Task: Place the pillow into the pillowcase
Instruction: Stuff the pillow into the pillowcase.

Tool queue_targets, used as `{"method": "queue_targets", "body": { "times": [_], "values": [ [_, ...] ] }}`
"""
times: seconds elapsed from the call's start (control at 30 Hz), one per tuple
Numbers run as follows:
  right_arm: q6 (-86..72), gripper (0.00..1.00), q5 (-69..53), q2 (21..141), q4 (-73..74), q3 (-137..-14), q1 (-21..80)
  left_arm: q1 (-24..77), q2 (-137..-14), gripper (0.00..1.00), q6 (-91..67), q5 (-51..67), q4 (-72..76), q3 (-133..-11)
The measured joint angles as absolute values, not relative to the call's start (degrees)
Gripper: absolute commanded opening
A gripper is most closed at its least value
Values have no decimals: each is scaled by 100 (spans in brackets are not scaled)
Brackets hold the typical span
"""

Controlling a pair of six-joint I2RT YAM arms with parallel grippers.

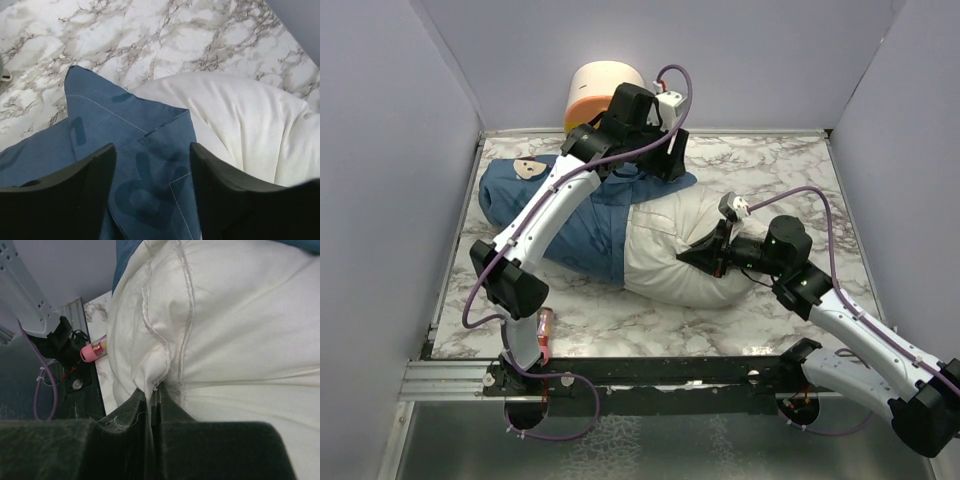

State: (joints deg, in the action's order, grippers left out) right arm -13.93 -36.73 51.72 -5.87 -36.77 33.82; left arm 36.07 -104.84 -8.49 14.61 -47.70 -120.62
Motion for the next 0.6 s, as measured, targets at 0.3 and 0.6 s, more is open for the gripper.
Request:
{"method": "queue_targets", "body": {
  "times": [0.3, 0.6],
  "values": [
    [-1389, 1, -3675, 5192, -558, -3680, 3382, 3664, -10836, 73, -963, 1785, -5356, -12436],
    [-1389, 1, -3675, 5277, -561, -3691, 3382, 3754, -11124, 33, -932, 1855, -5498, -12514]
  ]
}}
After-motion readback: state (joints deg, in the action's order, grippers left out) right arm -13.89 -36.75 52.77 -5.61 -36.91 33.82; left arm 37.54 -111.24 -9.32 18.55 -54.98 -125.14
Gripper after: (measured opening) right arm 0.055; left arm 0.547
